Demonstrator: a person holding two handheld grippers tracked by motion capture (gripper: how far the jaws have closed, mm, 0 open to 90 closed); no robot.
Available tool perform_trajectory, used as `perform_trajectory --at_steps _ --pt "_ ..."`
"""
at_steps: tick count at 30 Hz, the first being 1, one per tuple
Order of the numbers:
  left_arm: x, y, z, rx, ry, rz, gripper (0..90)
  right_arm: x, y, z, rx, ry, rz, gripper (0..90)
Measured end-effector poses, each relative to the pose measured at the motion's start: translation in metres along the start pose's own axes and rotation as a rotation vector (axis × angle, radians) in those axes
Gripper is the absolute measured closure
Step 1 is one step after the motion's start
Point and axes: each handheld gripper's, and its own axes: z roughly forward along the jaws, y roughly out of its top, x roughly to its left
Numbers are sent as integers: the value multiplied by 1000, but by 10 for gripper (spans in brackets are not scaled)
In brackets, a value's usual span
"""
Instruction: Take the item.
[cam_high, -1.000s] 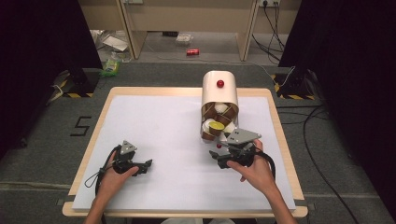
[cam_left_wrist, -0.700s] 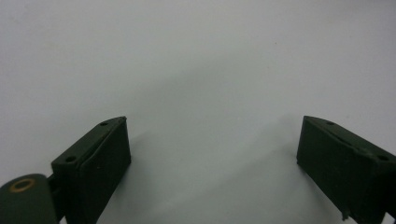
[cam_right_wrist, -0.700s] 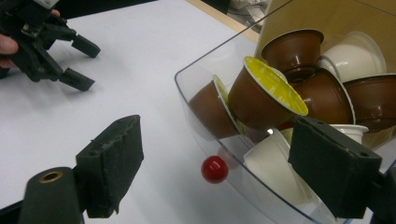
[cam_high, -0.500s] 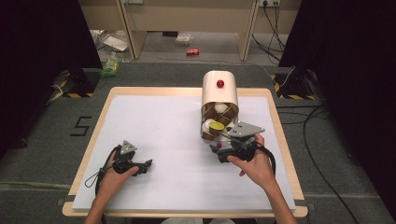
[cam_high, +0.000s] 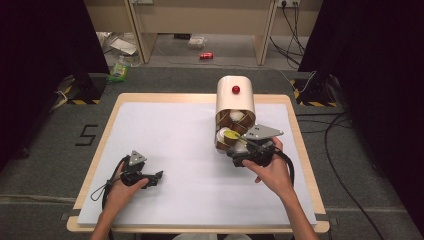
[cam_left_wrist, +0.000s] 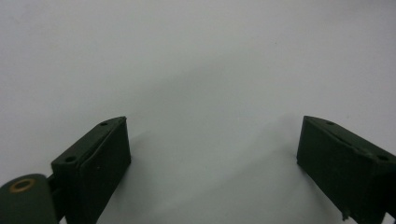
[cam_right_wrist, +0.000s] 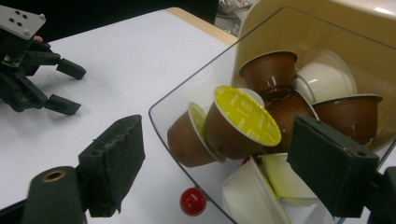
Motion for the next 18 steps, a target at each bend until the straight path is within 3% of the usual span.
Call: perform_trajectory --at_steps 9,18 --pt "0 0 0 -1 -1 -2 91 -3 9 10 0 -8 13 253" --pt "0 0 0 -1 -1 -2 91 -7 9 23 52 -47 8 334"
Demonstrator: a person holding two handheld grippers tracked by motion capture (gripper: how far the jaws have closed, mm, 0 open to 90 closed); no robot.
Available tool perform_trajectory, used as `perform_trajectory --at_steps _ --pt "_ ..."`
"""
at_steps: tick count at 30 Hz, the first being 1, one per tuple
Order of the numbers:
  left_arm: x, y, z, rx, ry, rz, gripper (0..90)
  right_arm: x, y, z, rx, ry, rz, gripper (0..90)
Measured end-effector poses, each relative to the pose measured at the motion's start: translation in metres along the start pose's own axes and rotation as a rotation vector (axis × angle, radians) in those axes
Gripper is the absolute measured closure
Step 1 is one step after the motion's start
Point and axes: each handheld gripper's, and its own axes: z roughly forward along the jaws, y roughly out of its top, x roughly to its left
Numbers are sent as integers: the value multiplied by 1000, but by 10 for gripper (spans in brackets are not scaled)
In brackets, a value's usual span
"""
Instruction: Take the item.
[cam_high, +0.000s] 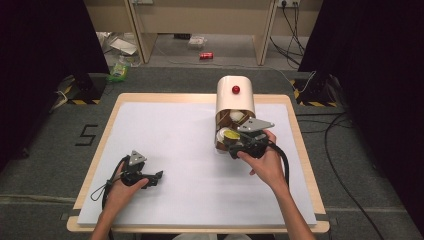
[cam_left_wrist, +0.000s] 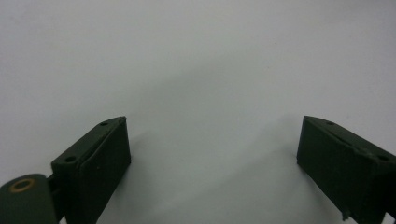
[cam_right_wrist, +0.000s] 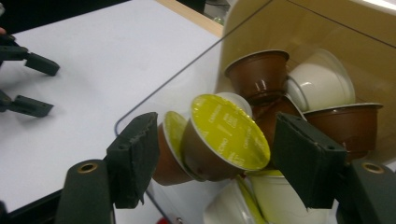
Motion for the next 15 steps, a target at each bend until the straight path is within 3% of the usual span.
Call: perform_trajectory --at_steps 6,15 --pt "0 0 0 0 0 0 90 -3 -1 7 17 -8 5 357" --pt "0 0 0 2 1 3 90 -6 -1 13 21 -10 52 388"
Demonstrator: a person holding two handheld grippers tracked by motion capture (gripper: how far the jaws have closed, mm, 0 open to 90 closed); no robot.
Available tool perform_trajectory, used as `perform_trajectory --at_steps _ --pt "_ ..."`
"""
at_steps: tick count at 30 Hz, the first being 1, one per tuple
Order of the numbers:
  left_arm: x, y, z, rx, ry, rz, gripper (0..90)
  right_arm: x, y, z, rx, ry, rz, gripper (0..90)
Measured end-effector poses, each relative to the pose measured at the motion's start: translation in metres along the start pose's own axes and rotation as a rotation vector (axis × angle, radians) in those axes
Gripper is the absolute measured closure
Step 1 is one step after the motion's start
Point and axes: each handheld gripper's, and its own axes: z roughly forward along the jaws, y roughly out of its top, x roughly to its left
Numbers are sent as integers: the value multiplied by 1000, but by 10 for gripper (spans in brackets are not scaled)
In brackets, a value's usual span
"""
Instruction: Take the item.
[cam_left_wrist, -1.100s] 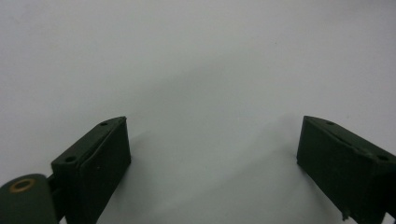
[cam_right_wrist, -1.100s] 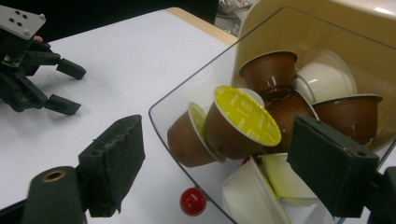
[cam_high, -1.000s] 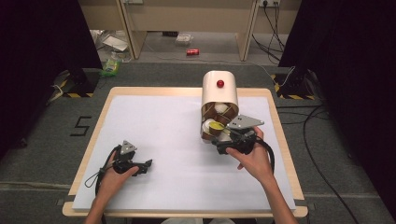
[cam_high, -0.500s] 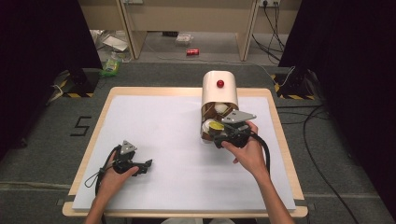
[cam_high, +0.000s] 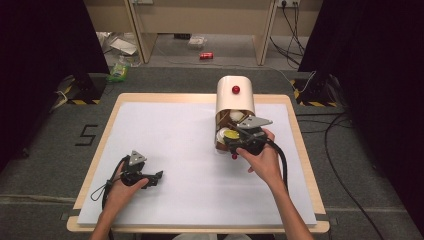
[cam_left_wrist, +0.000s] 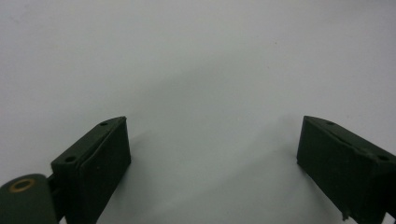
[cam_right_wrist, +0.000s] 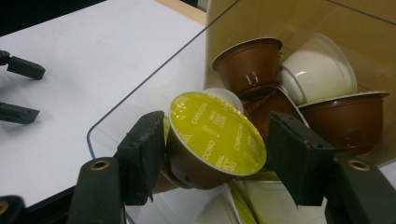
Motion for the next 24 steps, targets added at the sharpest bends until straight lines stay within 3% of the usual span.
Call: perform_trajectory --at_steps 5,15,24 --pt "0 0 0 -1 0 -1 90 -2 -1 6 9 8 21 386" --pt "0 0 0 -3 -1 -4 90 -1 -1 5 3 5 -3 397" --pt "0 0 0 -2 -2 -4 89 -1 1 -8 -30 8 -10 397"
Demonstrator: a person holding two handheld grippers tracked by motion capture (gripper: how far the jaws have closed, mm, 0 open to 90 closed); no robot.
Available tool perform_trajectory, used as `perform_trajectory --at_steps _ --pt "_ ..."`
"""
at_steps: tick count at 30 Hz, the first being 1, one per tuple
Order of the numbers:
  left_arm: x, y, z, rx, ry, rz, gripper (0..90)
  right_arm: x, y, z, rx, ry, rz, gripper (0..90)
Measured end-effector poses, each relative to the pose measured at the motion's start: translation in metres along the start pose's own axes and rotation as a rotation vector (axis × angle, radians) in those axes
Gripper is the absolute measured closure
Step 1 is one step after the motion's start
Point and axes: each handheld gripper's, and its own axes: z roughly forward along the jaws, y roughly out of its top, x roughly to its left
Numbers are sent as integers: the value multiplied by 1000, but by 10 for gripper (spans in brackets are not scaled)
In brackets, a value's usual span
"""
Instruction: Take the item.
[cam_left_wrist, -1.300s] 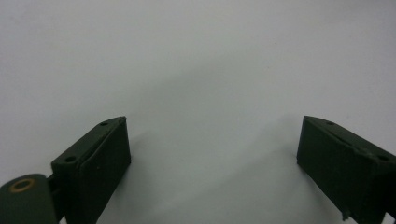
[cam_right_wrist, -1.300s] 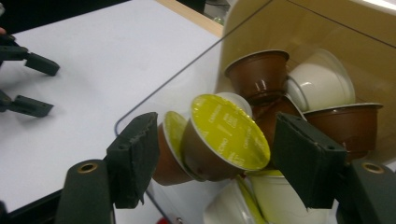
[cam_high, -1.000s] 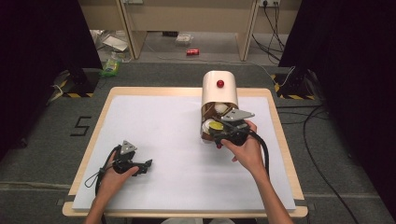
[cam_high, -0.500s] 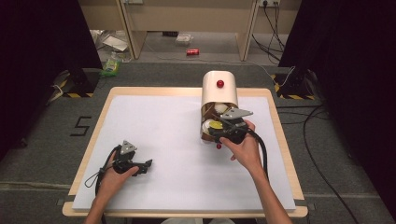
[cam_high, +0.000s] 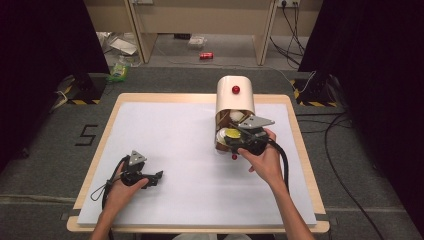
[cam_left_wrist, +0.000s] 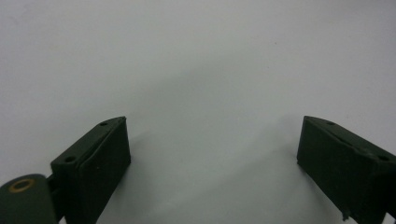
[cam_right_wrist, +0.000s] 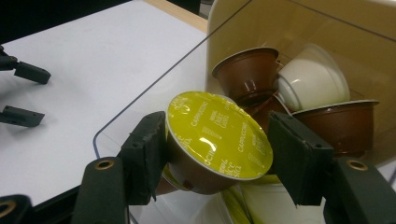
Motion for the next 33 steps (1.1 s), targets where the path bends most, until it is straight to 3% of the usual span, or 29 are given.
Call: perform_trajectory --at_steps 16,33 --pt "0 0 0 0 -1 0 89 -1 0 -28 -41 0 -22 397" --pt "0 0 0 0 -1 0 89 -15 -9 -57 -74 -19 9 397"
